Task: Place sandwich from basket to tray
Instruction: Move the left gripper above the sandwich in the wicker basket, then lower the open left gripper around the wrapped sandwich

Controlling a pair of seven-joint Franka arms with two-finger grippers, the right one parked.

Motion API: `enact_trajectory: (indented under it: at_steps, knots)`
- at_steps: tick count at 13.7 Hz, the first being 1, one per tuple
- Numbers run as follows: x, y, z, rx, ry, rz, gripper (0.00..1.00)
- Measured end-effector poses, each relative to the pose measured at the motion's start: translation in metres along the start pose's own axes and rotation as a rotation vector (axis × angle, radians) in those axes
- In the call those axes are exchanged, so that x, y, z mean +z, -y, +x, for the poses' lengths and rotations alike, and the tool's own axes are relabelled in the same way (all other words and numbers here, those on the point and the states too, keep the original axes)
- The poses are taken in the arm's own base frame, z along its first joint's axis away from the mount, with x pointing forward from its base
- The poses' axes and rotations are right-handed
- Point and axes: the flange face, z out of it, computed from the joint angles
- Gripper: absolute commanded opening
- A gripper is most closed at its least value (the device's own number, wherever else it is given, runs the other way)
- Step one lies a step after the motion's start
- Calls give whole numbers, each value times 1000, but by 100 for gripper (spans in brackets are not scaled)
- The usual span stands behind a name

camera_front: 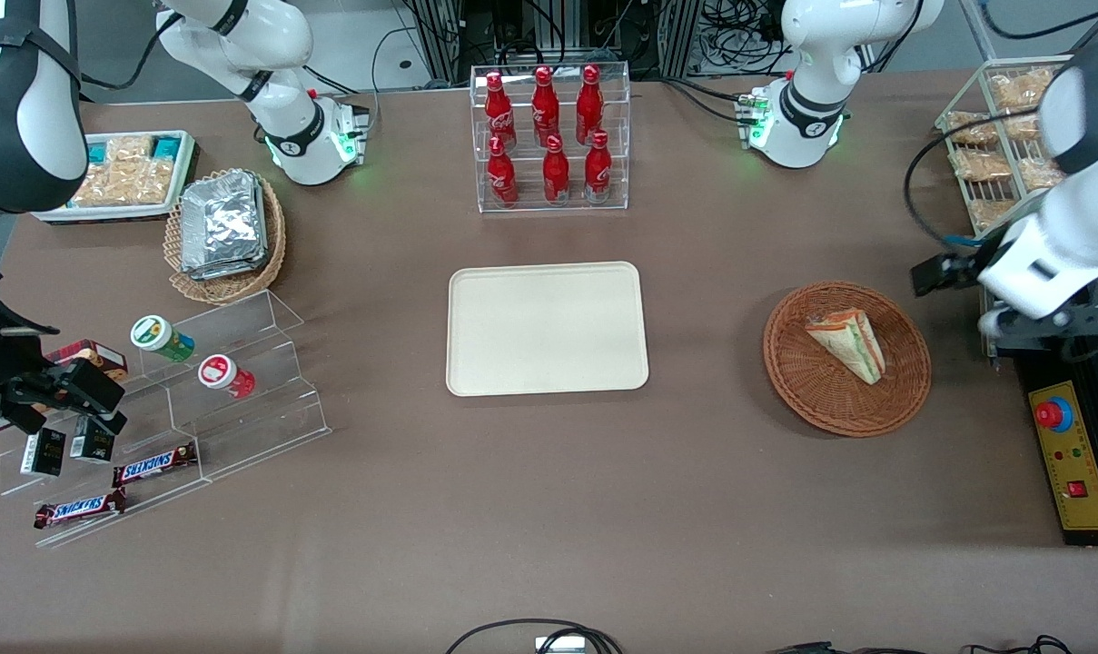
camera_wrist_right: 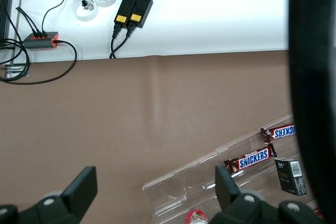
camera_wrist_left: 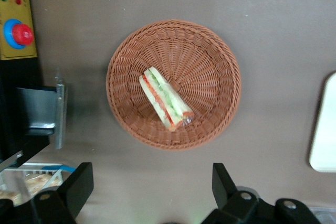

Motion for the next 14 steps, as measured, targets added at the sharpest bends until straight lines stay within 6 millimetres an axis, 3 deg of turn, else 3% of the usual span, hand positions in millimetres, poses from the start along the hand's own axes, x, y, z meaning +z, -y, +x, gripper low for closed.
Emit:
enact_trajectory:
  at_steps: [7, 12, 14]
  knots:
    - [127, -11, -11, -190, -36, -12, 100]
    - [175, -12, -24, -304, -71, -31, 100]
    - [196, -1, -30, -337, -89, -42, 100]
